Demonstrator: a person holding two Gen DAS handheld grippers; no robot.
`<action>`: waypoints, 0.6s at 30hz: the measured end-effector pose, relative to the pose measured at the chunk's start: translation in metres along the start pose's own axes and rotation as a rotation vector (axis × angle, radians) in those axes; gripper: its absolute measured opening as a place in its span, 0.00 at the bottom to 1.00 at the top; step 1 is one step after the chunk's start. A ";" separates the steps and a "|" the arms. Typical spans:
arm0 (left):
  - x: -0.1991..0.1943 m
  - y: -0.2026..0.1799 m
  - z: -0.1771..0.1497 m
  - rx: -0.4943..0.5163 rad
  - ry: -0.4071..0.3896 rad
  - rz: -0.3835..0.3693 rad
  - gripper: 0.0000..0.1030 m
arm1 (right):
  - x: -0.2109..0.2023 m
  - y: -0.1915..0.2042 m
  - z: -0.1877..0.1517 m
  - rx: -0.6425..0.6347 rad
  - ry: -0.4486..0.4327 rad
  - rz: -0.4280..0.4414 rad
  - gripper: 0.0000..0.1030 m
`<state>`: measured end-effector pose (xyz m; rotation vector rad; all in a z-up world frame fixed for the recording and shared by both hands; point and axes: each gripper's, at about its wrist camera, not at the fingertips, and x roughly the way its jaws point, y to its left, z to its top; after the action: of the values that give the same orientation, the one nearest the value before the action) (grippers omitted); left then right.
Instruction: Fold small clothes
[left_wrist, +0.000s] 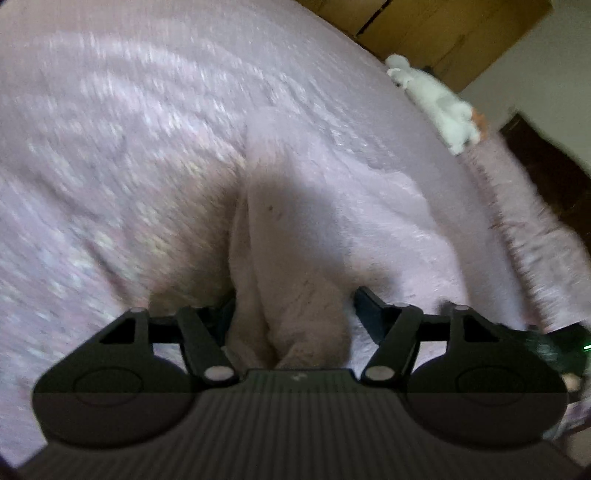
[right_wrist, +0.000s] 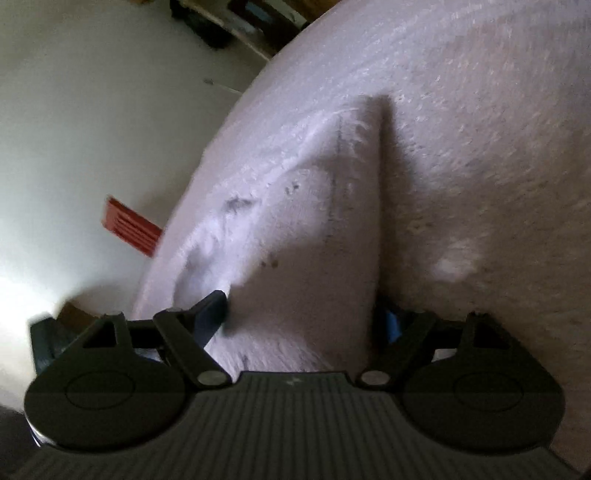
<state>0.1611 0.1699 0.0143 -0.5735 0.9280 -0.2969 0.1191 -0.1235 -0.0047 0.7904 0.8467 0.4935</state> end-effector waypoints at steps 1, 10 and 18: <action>0.002 0.003 0.000 -0.031 0.010 -0.032 0.52 | 0.004 0.001 0.002 0.007 -0.002 0.003 0.79; -0.013 -0.027 0.008 -0.045 -0.001 -0.143 0.37 | -0.038 0.031 0.028 0.001 -0.041 -0.004 0.50; -0.019 -0.094 -0.035 0.030 0.093 -0.231 0.37 | -0.152 0.039 0.012 -0.048 -0.096 -0.100 0.50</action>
<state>0.1221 0.0903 0.0654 -0.6444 0.9457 -0.5486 0.0379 -0.2056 0.1023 0.7180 0.7782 0.3829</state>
